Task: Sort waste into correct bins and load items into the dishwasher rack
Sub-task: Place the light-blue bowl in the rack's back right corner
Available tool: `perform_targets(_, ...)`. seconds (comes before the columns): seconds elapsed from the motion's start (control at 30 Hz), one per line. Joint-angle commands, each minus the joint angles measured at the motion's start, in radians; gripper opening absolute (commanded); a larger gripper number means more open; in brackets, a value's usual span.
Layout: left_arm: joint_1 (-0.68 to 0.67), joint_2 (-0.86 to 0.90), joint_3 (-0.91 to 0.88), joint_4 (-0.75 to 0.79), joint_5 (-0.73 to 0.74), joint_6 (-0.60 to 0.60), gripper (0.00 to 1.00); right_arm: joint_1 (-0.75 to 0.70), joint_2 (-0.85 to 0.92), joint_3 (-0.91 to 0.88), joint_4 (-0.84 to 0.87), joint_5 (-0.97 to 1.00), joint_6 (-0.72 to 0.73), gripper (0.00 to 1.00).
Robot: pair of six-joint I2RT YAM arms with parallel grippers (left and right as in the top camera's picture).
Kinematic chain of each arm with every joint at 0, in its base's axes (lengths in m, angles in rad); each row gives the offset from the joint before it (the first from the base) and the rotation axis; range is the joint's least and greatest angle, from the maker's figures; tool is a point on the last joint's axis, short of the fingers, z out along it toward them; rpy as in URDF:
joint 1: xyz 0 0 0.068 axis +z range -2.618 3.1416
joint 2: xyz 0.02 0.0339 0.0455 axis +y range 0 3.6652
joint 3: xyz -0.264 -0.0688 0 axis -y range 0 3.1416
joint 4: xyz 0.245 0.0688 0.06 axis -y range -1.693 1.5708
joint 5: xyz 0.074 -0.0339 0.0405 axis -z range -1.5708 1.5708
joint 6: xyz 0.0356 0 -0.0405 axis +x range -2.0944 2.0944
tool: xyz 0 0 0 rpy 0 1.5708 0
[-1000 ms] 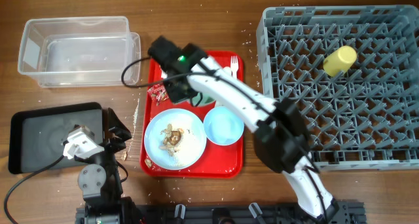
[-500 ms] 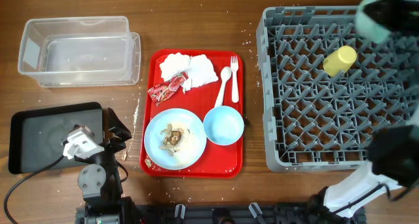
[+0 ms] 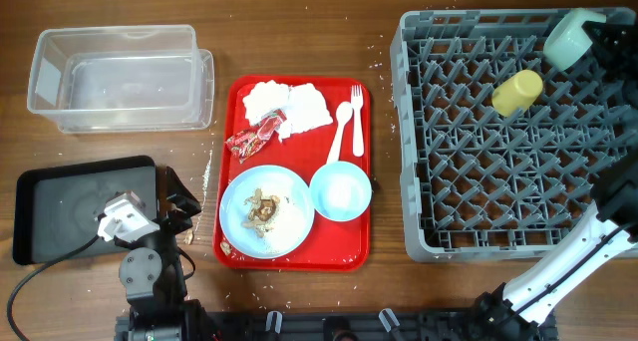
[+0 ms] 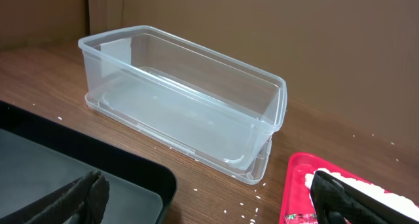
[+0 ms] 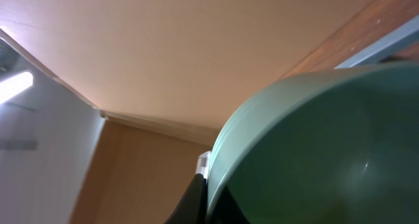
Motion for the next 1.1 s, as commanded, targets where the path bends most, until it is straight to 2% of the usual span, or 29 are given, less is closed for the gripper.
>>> perform_targets(0.0,0.007,-0.002,0.019,-0.006,-0.016,-0.004,1.00,-0.004,0.011,-0.018,-0.035,-0.041,0.048,0.04)
perform_targets(0.13,0.007,-0.003,0.019,-0.005,-0.017,-0.004,1.00,-0.014,0.011,-0.018,-0.153,0.264,0.053,0.05)
perform_targets(0.3,0.007,-0.003,0.019,-0.005,-0.017,-0.004,1.00,-0.068,-0.002,-0.018,-0.211,0.281,0.035,0.08)
perform_targets(0.37,0.007,-0.002,0.019,-0.005,-0.017,-0.004,1.00,-0.097,-0.030,-0.018,-0.238,0.301,0.036,0.14)
perform_targets(0.43,0.007,-0.003,0.019,-0.005,-0.017,-0.004,1.00,-0.129,-0.098,-0.018,-0.286,0.414,0.037,0.20)
perform_targets(0.5,0.007,-0.003,0.019,-0.005,-0.017,-0.004,1.00,-0.158,-0.219,-0.018,-0.350,0.637,0.066,0.31)
perform_targets(0.57,0.007,-0.003,0.019,-0.005,-0.017,-0.004,1.00,-0.155,-0.415,-0.018,-0.431,0.906,0.112,0.50)
perform_targets(0.63,0.007,-0.002,0.019,-0.005,-0.017,-0.004,1.00,-0.089,-0.555,-0.018,-0.499,0.972,0.068,0.52)
perform_targets(0.7,0.007,-0.002,0.019,-0.005,-0.017,-0.004,1.00,0.043,-0.637,-0.018,-0.554,1.052,0.042,0.52)
perform_targets(0.73,0.007,-0.002,0.019,-0.005,-0.017,-0.004,1.00,0.211,-0.655,-0.018,-0.512,1.175,0.014,0.66)
perform_targets(0.77,0.007,-0.002,0.019,-0.005,-0.017,0.000,1.00,0.291,-0.640,-0.018,-0.465,1.354,0.044,0.70)
perform_targets(0.8,0.007,-0.003,0.019,-0.004,-0.018,0.003,1.00,0.385,-0.569,-0.018,-0.410,1.603,0.124,0.46)
perform_targets(0.83,0.007,-0.003,0.019,-0.004,-0.017,0.003,1.00,0.396,-0.513,-0.018,-0.397,1.616,0.126,0.33)
perform_targets(0.9,0.007,-0.002,0.019,0.002,-0.017,0.003,1.00,0.378,-0.380,-0.018,-0.338,1.626,0.124,0.15)
perform_targets(0.97,0.007,-0.003,0.019,0.003,-0.017,0.003,1.00,0.364,-0.286,-0.018,-0.273,1.602,0.039,0.12)
perform_targets(1.07,0.007,-0.002,0.019,0.003,-0.017,0.003,1.00,0.337,-0.215,-0.018,-0.259,1.662,0.053,0.10)
